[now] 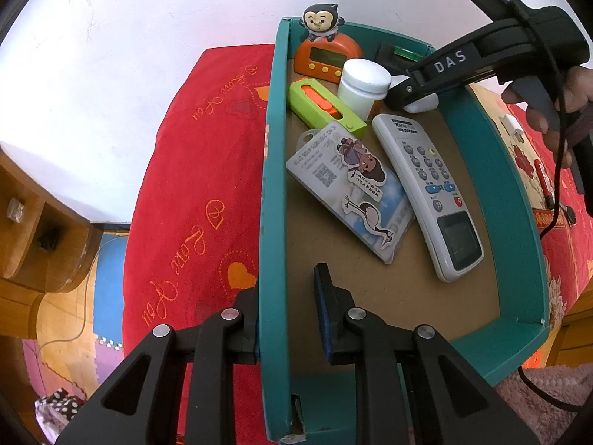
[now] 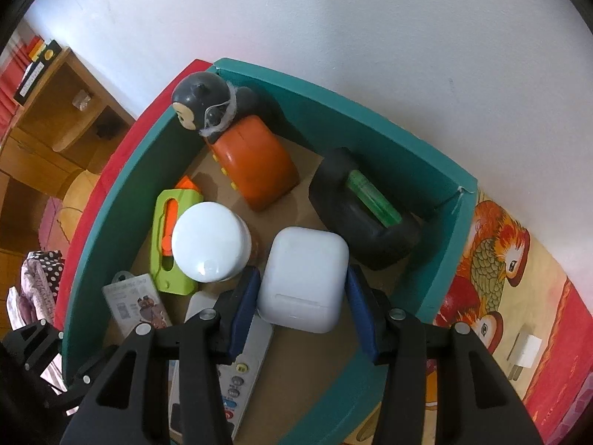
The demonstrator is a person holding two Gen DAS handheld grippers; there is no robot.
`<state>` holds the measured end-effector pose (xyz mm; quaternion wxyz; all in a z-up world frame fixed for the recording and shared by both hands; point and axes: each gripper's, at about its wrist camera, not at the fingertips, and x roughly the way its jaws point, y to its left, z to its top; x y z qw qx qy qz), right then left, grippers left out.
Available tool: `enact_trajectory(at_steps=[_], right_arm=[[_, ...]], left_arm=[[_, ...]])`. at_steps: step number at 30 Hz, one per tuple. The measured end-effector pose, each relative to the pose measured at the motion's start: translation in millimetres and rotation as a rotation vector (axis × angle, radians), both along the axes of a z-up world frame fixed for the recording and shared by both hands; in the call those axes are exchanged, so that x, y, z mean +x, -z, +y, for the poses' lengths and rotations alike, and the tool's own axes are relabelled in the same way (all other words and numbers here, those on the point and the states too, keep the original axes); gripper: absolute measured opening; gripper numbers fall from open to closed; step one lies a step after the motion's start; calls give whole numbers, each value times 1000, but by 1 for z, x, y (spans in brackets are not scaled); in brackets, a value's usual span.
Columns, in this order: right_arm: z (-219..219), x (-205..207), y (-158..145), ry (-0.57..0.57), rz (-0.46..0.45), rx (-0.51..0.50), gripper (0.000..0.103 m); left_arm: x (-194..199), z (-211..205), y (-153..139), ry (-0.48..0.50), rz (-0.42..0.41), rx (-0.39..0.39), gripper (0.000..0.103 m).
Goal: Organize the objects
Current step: 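Open the right tool to release the earbud case, then move the right tool over the red stick on the bedspread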
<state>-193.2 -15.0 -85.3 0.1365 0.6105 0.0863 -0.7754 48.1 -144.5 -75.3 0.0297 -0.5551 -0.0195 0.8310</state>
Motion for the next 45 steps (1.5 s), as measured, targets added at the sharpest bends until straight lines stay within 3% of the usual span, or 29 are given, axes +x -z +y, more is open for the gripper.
enact_trajectory(at_steps=[8,15,29,37,45], right_arm=[[3,5,-5,13,16,-10,48],[20,14,-29,47,59,-84,48],[49,65,-63,113,148,-189,48],[101,99,-71,214,167,-221,48],[170,130,-47,417,118,-209,48]], left_arm=[[0,0,0,0,0,0,22],[0,0,0,0,0,0,22],[0,0,0,0,0,0,22],[-2,1,0,1,0,-2,22],[-4,1,0,0,-4,0,22]])
